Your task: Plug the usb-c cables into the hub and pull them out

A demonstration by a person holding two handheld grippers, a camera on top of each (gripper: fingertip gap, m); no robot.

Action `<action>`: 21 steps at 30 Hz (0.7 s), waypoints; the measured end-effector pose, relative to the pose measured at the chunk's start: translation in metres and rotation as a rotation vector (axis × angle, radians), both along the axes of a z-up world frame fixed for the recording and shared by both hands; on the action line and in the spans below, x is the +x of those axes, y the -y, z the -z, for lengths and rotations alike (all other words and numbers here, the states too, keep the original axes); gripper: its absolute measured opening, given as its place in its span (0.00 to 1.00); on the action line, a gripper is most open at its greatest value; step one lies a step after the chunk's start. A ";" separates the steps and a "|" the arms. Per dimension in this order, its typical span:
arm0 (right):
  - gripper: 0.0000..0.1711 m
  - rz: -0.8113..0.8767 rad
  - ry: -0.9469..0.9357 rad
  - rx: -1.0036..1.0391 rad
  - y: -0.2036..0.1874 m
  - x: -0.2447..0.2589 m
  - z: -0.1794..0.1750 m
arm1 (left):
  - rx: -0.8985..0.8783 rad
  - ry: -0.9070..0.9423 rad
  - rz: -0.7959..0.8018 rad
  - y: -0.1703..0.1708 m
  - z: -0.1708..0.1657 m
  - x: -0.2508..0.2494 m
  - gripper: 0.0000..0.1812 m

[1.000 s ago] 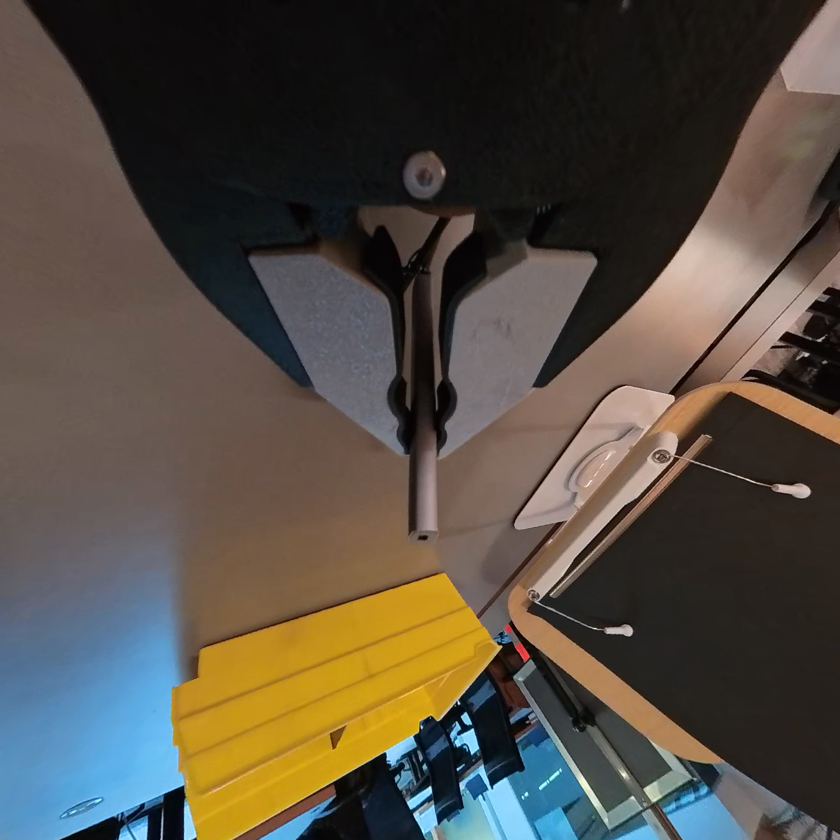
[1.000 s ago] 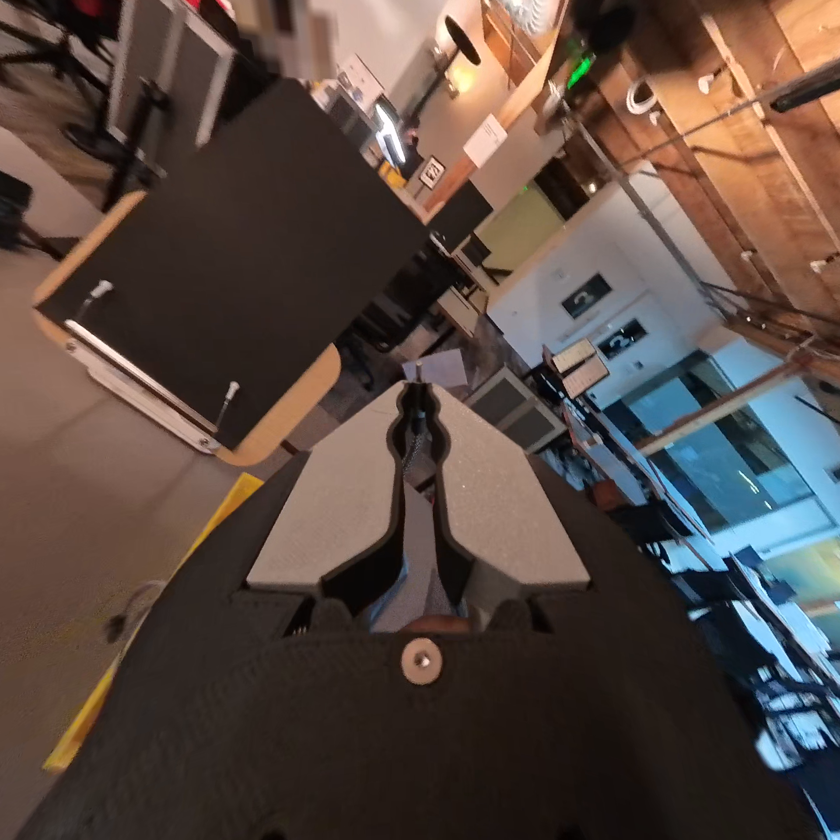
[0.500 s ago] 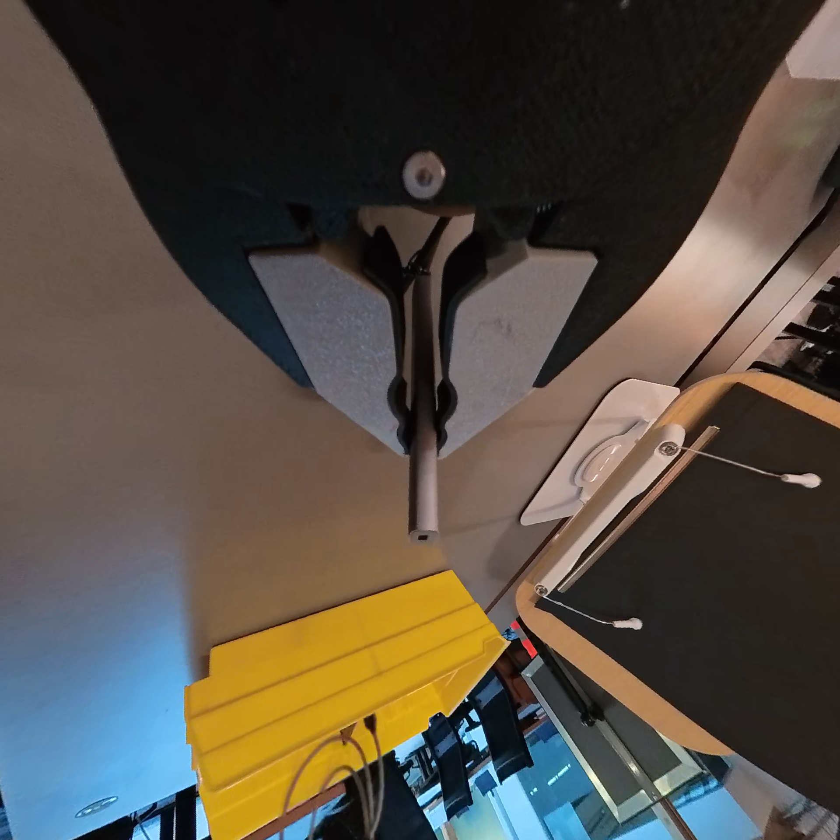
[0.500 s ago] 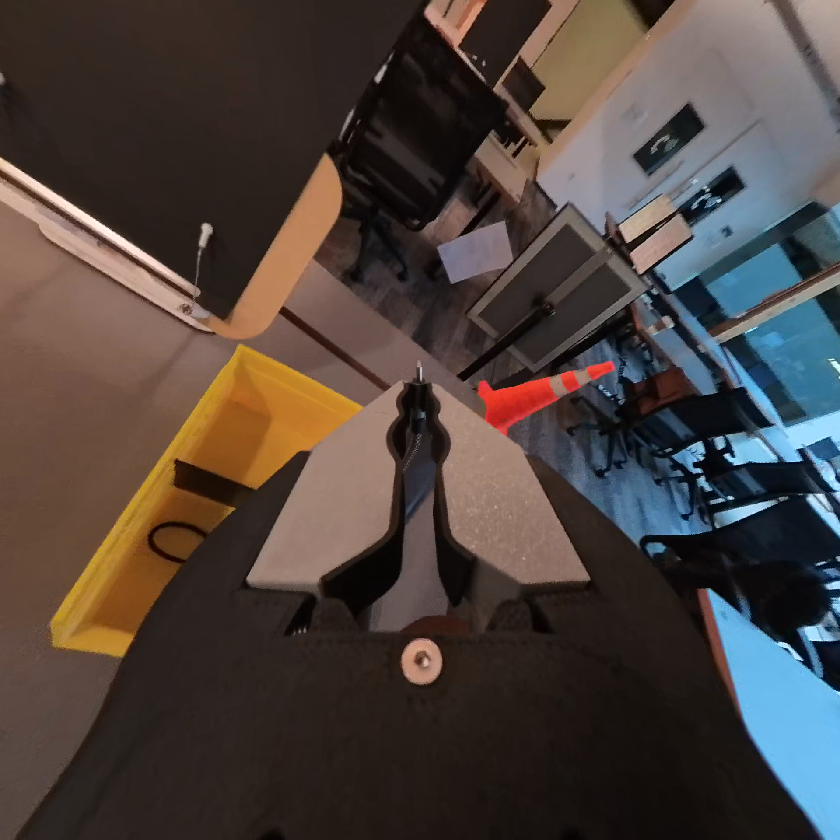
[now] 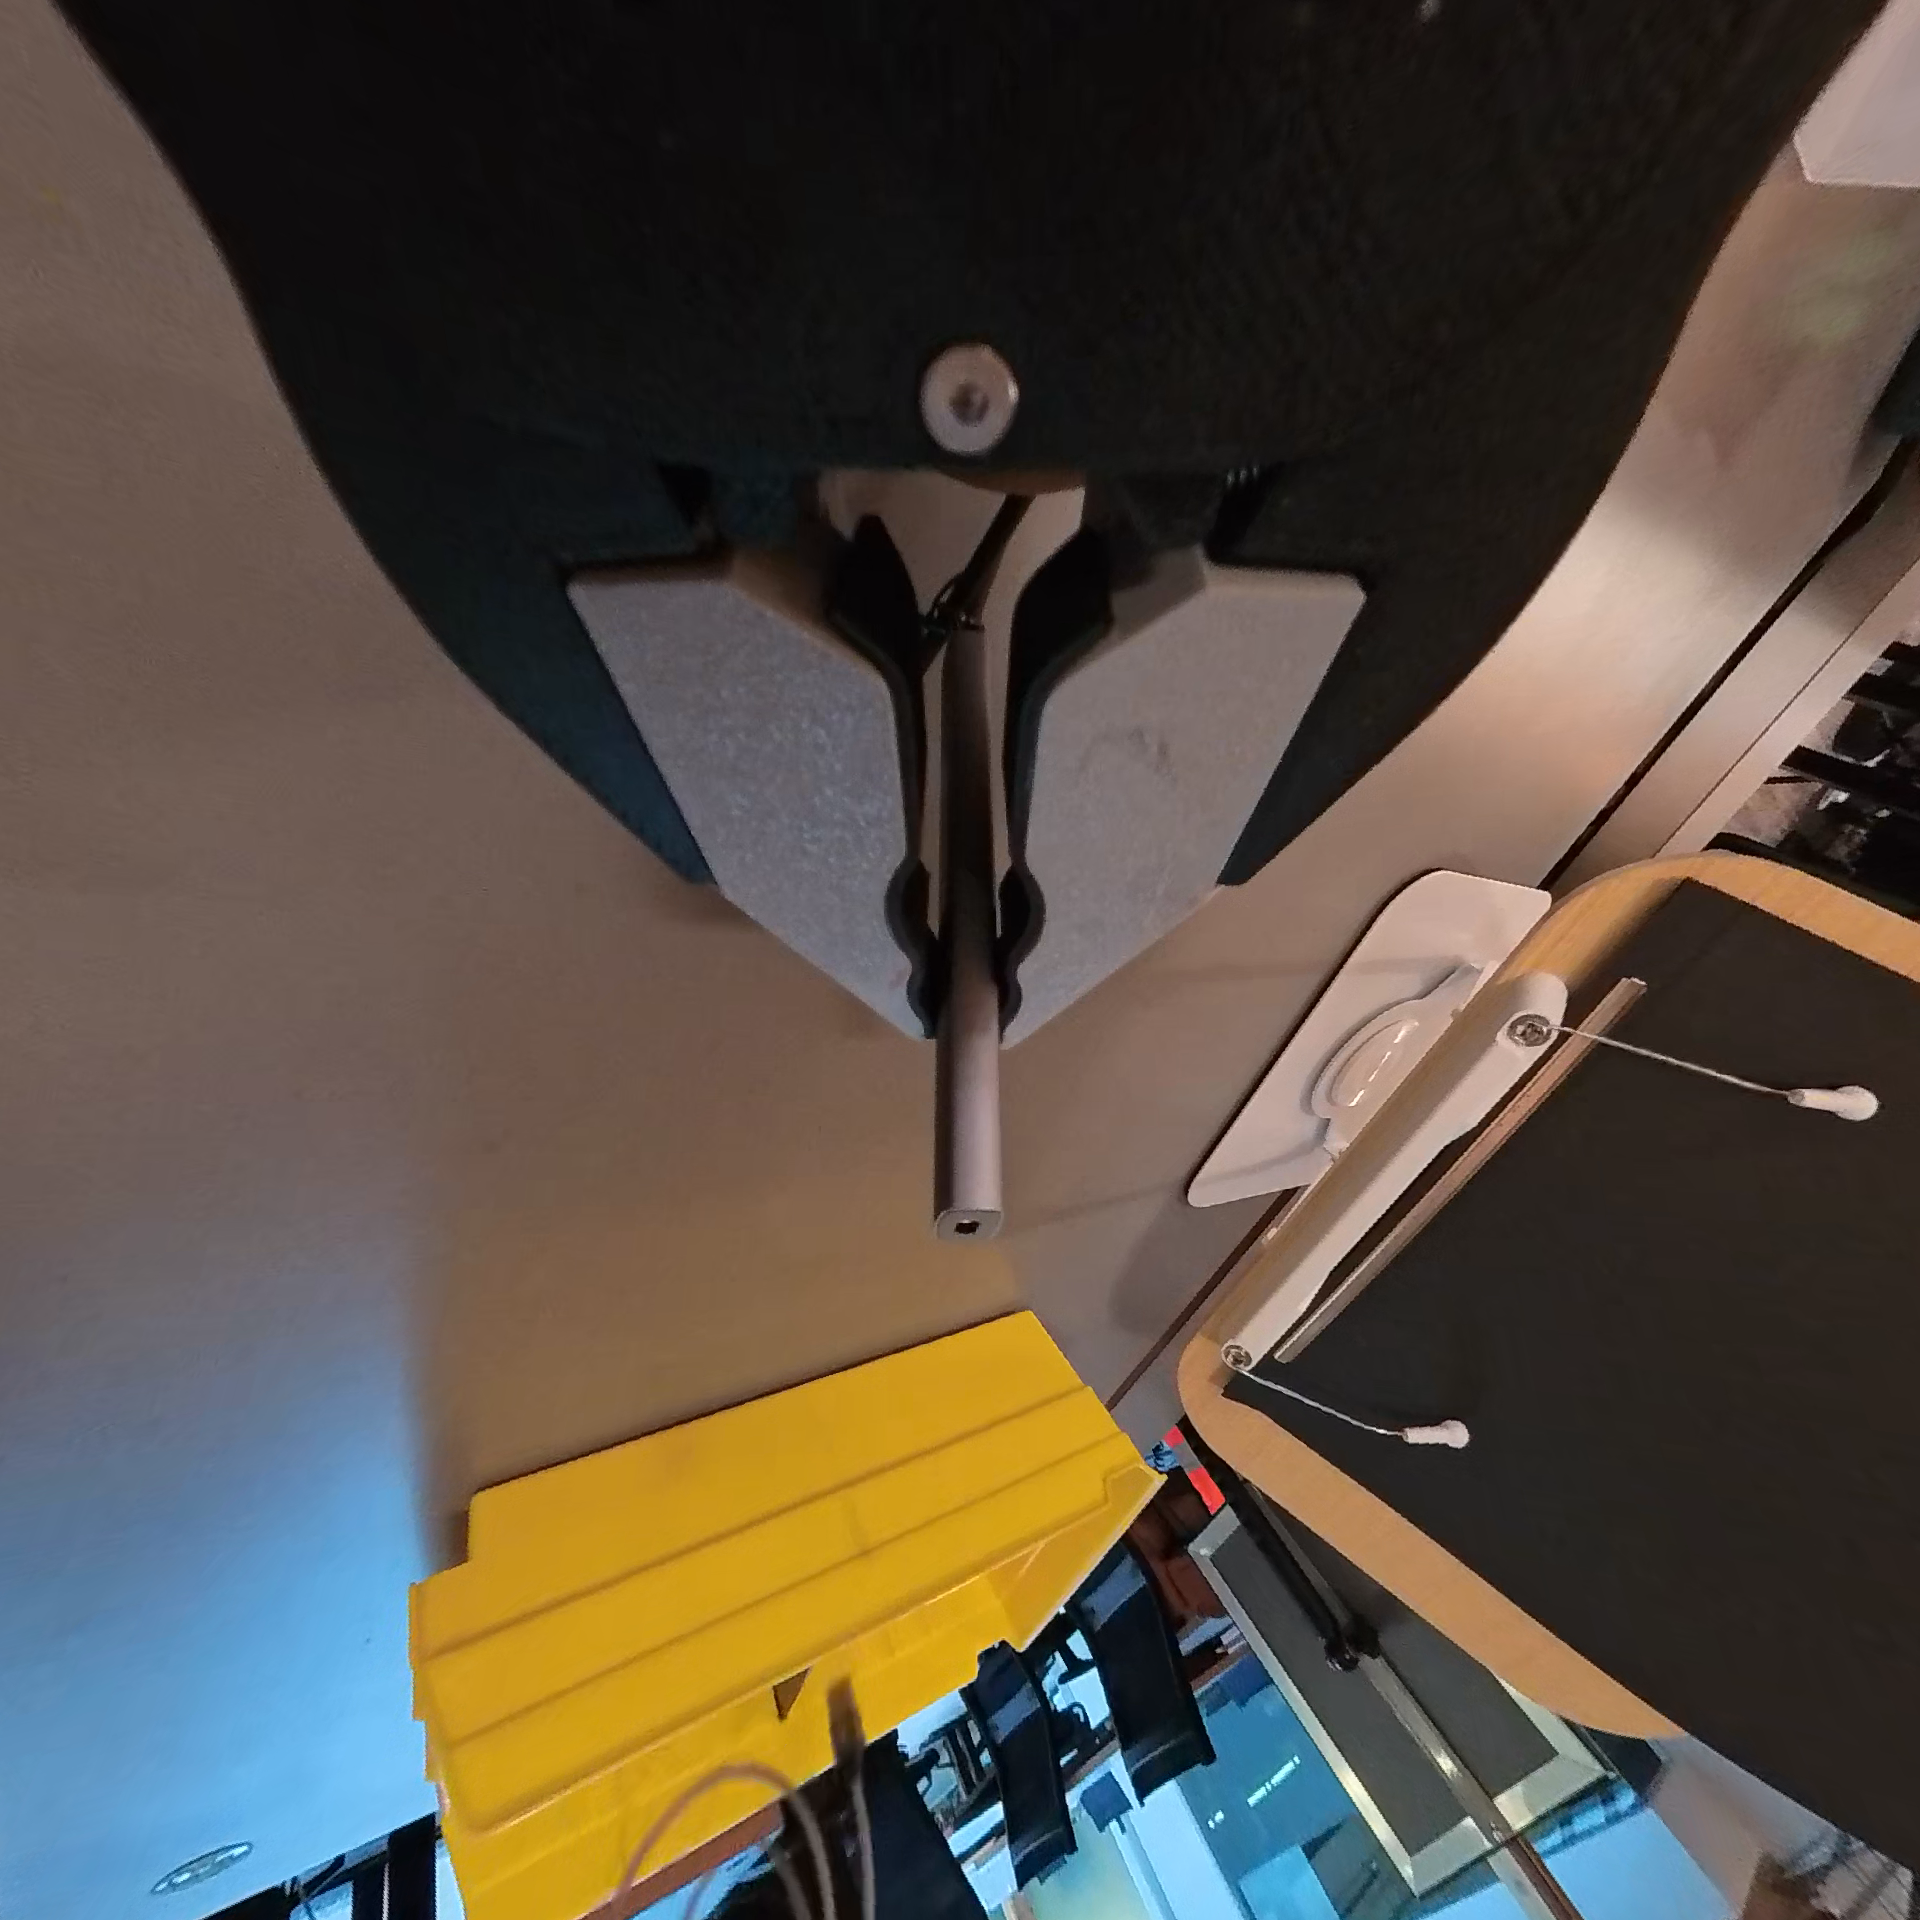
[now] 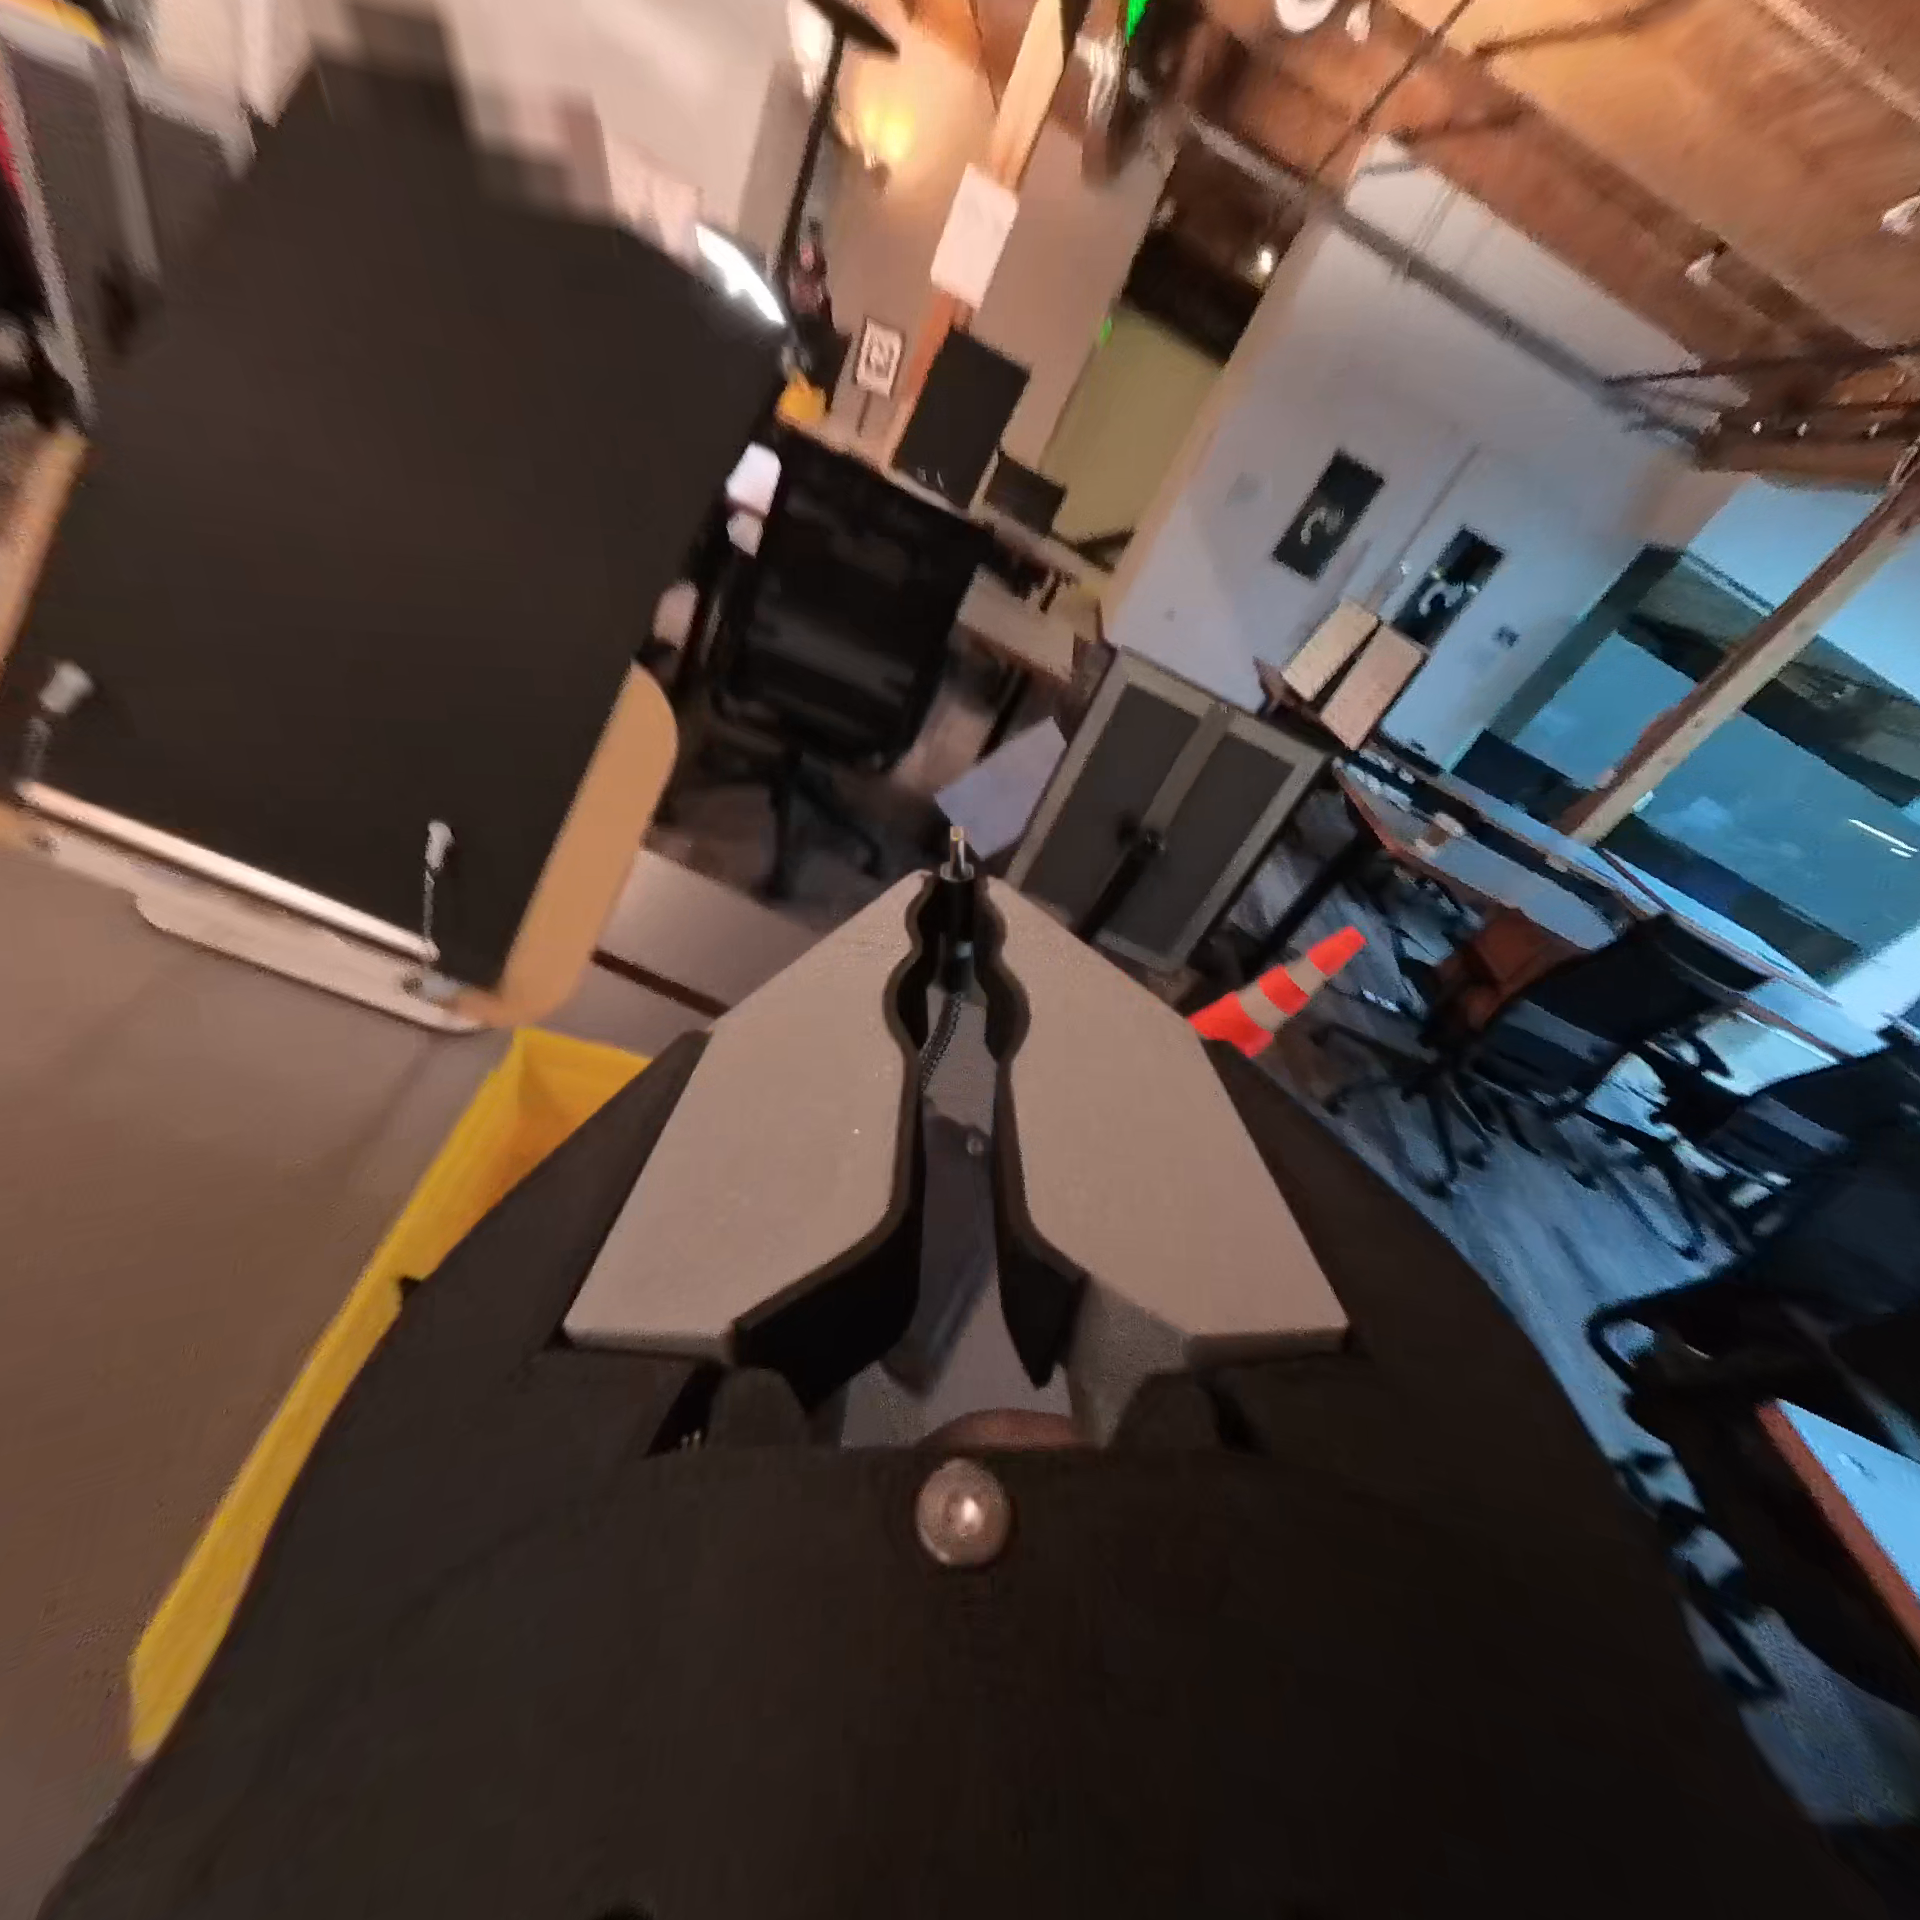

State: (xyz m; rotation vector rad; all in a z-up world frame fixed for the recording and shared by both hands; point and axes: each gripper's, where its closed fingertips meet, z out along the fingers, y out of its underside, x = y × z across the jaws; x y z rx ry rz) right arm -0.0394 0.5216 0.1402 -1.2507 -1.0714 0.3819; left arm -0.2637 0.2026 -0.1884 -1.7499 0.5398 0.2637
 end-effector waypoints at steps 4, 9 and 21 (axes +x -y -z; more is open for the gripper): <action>0.01 -0.012 -0.037 0.002 0.007 0.012 -0.023 | 0.001 -0.001 -0.002 0.000 0.000 0.000 0.03; 0.01 -0.010 0.016 0.025 0.013 0.007 -0.020 | 0.002 0.002 -0.009 0.000 0.000 -0.001 0.03; 0.02 -0.069 0.114 0.003 0.015 -0.022 0.020 | -0.001 -0.009 -0.006 0.000 0.001 -0.001 0.03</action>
